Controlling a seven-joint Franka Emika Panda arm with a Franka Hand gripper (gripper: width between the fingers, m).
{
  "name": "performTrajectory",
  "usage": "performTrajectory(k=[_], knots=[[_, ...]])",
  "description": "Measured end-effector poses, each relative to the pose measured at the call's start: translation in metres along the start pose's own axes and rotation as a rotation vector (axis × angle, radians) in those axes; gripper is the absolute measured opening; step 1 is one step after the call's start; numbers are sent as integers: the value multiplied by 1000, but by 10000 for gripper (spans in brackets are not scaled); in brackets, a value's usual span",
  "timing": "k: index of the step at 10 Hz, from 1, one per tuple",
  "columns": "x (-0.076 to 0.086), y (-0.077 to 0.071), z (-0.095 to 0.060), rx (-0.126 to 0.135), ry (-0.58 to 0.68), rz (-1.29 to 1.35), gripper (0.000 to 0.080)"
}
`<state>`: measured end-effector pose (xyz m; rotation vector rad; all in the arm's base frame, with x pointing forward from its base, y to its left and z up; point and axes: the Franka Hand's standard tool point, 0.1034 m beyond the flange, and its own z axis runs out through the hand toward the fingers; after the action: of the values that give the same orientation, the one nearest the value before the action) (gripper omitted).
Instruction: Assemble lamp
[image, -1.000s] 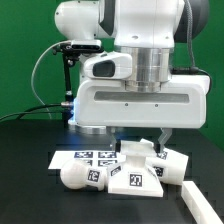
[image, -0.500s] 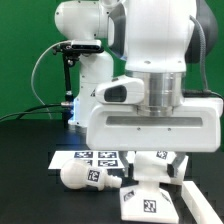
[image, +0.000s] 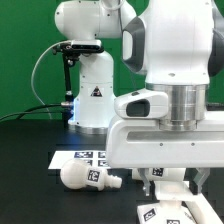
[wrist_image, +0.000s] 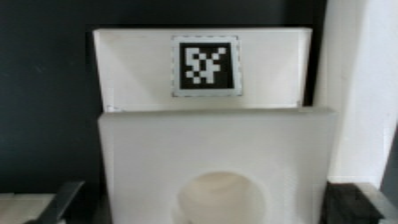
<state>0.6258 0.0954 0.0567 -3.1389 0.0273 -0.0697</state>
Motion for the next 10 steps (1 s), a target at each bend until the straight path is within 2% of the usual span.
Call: performTrajectory(k=[2, 5, 7, 9, 10], knots=[[0, -5, -1, -28, -1, -4, 530], [0, -5, -1, -29, -1, -3, 530], [0, -5, -1, -29, -1, -4, 677], [0, -5, -1, -29, -1, -4, 695], [1, -4, -4, -20, 1, -6, 695]])
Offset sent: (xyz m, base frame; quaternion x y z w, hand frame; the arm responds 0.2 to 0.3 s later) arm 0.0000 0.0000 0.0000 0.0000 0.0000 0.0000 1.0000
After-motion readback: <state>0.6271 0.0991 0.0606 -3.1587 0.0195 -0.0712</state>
